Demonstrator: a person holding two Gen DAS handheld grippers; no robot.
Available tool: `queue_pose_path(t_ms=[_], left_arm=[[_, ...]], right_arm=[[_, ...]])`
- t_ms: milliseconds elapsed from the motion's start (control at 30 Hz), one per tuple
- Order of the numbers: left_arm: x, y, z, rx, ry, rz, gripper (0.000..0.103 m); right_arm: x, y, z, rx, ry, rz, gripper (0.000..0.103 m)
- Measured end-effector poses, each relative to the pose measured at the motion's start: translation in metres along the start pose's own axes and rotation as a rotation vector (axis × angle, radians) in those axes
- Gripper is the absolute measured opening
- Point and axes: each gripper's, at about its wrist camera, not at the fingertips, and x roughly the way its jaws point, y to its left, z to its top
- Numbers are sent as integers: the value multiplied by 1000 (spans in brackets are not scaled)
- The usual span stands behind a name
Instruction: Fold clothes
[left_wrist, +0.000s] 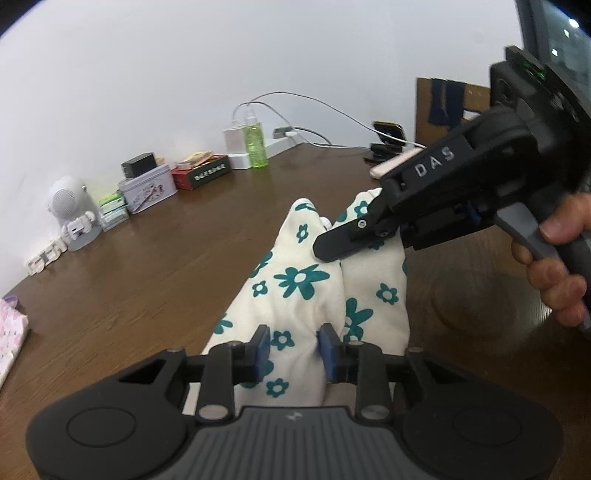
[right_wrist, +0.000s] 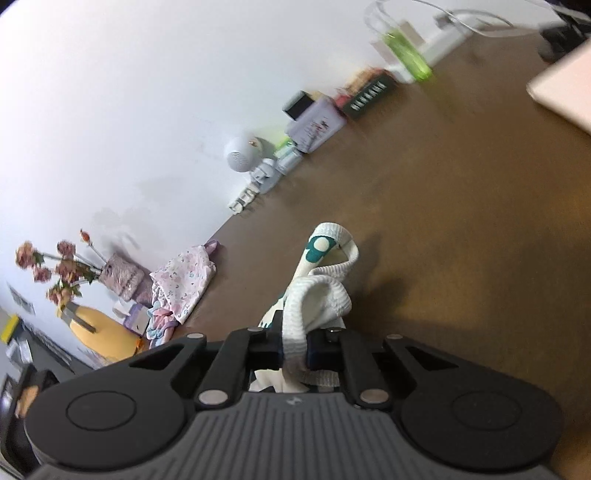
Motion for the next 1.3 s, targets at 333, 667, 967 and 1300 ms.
queue_pose_path(t_ms=[333, 667, 967, 1300], left_arm=[[-35, 26, -16, -49, 18, 66, 33], [-35, 33, -35, -131, 2, 43, 33], [-108, 56, -65, -236, -50, 176, 33], [-108, 71, -48, -325, -129, 121, 33]], right_arm=[[-13, 92, 3, -555, -47, -12, 9], [18, 176, -77, -1077, 119, 7, 9], [42, 180, -116, -1130, 251, 19, 10], [44, 184, -135, -1135, 282, 66, 50]])
